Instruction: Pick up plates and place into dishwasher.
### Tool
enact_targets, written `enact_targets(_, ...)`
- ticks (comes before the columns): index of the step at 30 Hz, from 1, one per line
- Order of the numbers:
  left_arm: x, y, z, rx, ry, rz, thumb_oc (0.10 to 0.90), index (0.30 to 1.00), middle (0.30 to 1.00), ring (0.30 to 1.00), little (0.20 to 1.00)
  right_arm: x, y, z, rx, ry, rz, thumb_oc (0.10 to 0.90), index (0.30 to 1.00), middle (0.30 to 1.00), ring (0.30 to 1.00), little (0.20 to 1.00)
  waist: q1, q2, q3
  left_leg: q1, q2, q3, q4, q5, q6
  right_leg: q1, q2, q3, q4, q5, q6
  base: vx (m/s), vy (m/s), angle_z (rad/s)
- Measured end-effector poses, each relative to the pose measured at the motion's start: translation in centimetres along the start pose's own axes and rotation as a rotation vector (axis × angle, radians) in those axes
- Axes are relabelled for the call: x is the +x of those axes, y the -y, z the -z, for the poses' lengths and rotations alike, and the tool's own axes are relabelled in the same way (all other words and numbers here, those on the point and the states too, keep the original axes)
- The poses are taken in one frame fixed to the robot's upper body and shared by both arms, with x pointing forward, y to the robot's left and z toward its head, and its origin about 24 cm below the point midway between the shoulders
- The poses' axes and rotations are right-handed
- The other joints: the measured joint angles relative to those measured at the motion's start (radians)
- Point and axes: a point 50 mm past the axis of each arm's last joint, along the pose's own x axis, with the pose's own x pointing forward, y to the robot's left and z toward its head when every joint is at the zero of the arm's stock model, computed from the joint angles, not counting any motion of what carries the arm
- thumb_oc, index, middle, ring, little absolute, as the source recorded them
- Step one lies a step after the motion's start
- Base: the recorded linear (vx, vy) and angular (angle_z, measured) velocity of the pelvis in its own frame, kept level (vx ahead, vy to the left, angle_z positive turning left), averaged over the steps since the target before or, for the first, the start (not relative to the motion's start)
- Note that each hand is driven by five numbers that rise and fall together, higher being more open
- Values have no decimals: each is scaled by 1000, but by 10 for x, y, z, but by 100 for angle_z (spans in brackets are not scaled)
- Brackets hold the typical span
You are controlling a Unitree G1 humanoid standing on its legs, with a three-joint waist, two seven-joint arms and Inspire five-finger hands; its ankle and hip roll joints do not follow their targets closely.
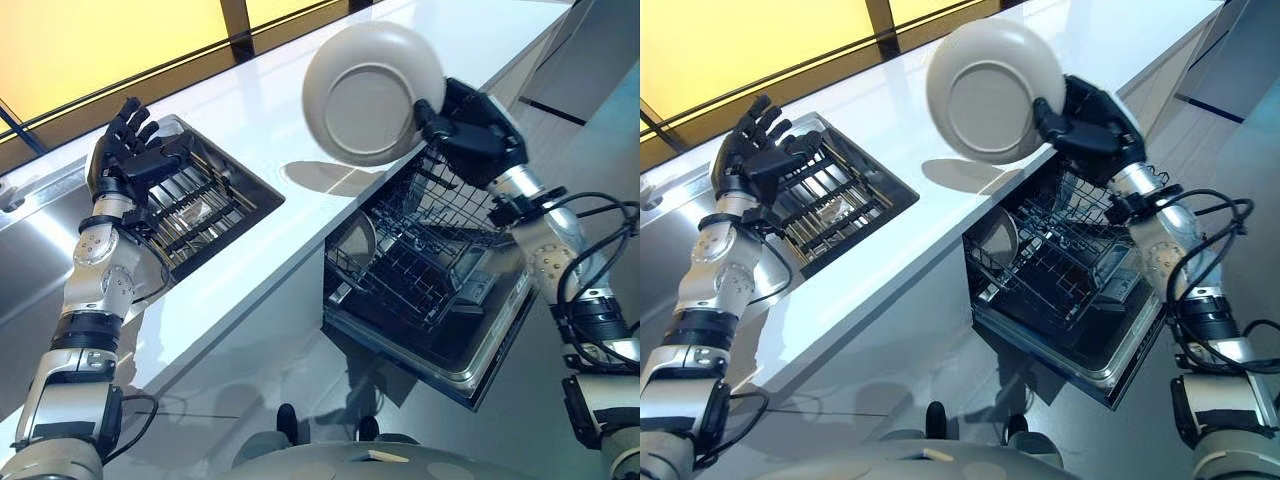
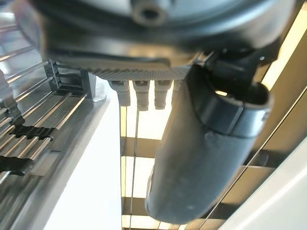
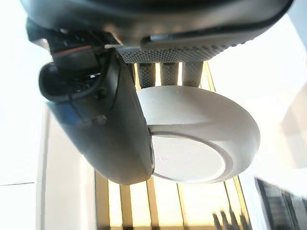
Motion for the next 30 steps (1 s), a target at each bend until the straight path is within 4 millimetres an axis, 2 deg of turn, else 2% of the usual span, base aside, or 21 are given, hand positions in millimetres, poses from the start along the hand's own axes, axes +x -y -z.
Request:
enact_targets(7,-9,5,-16,214,38,157,800,900,900,900,900,-21,32,-40,-221,92,181,100,300,300,300,200,-31,-4,3,4,2,18,0,-6,-1,-4,2,25,3,0,0,20,-3,-8)
enact_targets(10,-12,8,-29,281,71,227,800,900,900,900,900,-40,45,-42,-333,65,247,100,300,300,300,200,-42,-6,4,9,2,27,0,-9,-1,-6,1,33,3,0,0,1,-5,-9)
enact_targets(15,-18,20,-41,304,122,318,800,900,900,900,900,-74,59,-24,-541,-140,290,100,300,300,300,200,-56,-8,6,12,2,39,0,-14,0,-10,1,48,3,0,1,3,-15,-9)
enact_targets(18,-20,28,-48,301,152,363,800,900,900,900,900,-90,66,-10,-559,-236,308,100,300,300,300,200,-67,-8,10,12,2,41,0,-16,0,-12,1,49,3,1,1,-2,-30,-5)
enact_targets(23,-21,31,-49,299,138,399,800,900,900,900,900,-100,73,-1,-569,-309,321,100,300,300,300,200,-86,-2,20,12,2,44,0,-16,0,-13,1,50,3,1,1,-3,-18,-1)
enact_targets(30,-26,37,-47,264,108,441,800,900,900,900,900,-107,76,14,-618,-418,287,100,300,300,300,200,-76,1,30,15,3,45,0,-17,-2,-10,1,50,3,1,1,2,-35,0)
